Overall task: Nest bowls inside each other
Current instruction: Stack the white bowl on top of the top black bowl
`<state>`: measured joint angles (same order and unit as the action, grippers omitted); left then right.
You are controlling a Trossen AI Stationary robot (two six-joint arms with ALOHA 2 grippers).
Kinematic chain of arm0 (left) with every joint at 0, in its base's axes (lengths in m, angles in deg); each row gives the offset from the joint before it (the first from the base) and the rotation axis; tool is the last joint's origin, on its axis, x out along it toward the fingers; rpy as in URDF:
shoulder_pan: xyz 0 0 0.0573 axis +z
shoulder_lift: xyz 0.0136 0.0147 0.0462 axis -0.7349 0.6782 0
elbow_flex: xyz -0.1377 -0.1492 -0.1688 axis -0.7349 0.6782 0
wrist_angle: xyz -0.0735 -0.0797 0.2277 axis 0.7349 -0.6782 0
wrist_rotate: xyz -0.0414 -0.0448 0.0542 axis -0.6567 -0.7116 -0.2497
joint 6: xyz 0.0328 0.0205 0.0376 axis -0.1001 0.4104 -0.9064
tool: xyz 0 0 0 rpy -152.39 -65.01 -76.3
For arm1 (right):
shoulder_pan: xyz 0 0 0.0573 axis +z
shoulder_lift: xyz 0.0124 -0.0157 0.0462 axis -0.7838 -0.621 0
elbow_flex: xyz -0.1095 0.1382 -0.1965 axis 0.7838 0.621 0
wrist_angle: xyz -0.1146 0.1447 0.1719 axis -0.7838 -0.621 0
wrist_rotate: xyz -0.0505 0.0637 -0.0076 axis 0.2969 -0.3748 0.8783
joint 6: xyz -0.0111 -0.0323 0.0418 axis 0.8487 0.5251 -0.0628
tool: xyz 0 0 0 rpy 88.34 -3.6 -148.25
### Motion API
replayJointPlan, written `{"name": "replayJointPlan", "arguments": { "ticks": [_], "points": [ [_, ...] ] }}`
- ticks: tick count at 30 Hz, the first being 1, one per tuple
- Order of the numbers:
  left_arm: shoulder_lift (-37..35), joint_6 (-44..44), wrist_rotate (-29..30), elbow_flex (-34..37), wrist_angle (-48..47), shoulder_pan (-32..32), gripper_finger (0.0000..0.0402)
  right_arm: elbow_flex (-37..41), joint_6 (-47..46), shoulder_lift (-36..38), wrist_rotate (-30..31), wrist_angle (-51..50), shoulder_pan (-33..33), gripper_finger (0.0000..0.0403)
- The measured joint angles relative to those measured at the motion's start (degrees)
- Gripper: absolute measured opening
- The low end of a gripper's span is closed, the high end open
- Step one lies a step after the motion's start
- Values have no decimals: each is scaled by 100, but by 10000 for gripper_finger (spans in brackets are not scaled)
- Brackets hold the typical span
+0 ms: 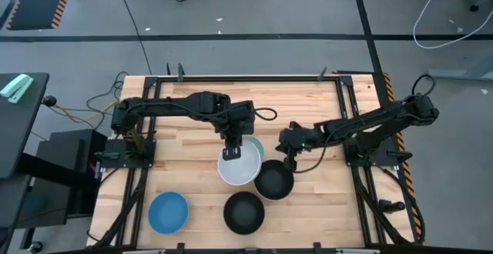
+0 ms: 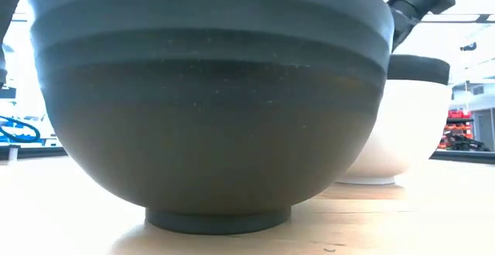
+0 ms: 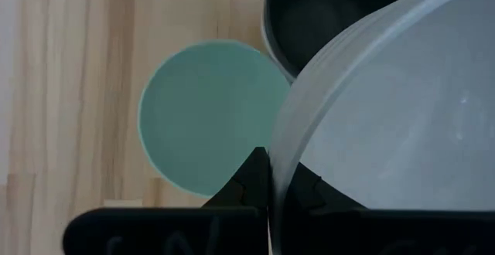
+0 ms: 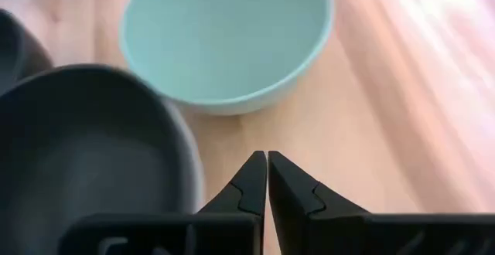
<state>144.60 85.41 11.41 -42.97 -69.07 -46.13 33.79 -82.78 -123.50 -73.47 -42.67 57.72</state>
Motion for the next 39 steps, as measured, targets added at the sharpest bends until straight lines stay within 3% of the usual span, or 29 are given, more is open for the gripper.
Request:
{"name": "replayJointPlan", "arguments": {
  "ticks": [10,23,34,39],
  "points": [
    [661,-139,-268,-571,-258,-11,9,-596,165,7,36,-1368,-635,6],
    [1485,-548,-410,-2004,-576,-113,9,-602,123,190,36,-2065,-1175,13],
    [1775,-746,-419,-2123,-591,-122,9,-605,209,934,196,-2354,-1777,16],
    [1954,-797,-424,-2134,-524,-177,9,-605,116,988,187,-2668,-1656,6]
  ]
}}
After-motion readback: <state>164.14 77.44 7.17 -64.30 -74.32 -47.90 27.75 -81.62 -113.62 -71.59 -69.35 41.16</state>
